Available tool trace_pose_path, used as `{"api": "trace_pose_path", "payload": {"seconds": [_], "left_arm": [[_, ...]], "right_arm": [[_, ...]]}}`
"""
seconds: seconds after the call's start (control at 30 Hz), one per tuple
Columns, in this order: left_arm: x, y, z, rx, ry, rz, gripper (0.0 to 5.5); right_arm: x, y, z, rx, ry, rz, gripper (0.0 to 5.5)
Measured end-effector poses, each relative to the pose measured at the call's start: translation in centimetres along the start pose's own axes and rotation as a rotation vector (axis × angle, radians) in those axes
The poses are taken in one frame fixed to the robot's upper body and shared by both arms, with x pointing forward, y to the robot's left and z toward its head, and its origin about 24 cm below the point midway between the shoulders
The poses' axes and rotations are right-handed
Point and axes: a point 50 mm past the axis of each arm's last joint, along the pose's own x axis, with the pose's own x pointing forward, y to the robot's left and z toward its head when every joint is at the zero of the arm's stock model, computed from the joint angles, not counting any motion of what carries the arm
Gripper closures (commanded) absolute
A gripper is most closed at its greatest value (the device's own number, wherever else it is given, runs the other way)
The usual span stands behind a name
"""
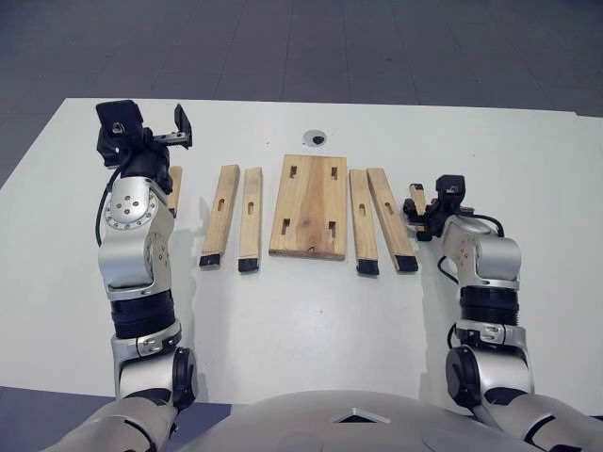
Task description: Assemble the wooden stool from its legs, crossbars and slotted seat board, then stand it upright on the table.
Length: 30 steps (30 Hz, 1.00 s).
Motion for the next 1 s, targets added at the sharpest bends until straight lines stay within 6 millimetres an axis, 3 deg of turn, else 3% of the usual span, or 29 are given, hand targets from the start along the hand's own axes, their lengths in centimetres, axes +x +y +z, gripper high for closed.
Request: {"api": "trace_pose_path", "payload": {"seconds": [0.57, 0.83, 0.93, 1.0], "left_arm": [[0.2, 0.6, -0.4, 0.019, 0.105, 0.073, 0.10], [0.2, 0.7, -0.6, 0.021, 0.135, 0.065, 0.10], [0.2, 1.2, -0.6, -0.017, 0.148, 0.047, 0.10], [0.1, 2.0, -0.4, -0.116, 0.157, -0.014, 0.10]], "right_arm": [[-0.2, 0.7, 0.9, -0.018, 0.085, 0.053, 4.24], [-0.7, -0.2, 1.2, 0.069, 0.056, 0.049, 4.24], [-1.9, -1.2, 3.6, 0.091, -0.139, 0.031, 4.24], [-4.2, -1.7, 7.4, 0.077, -0.415, 0.072, 4.24]]}}
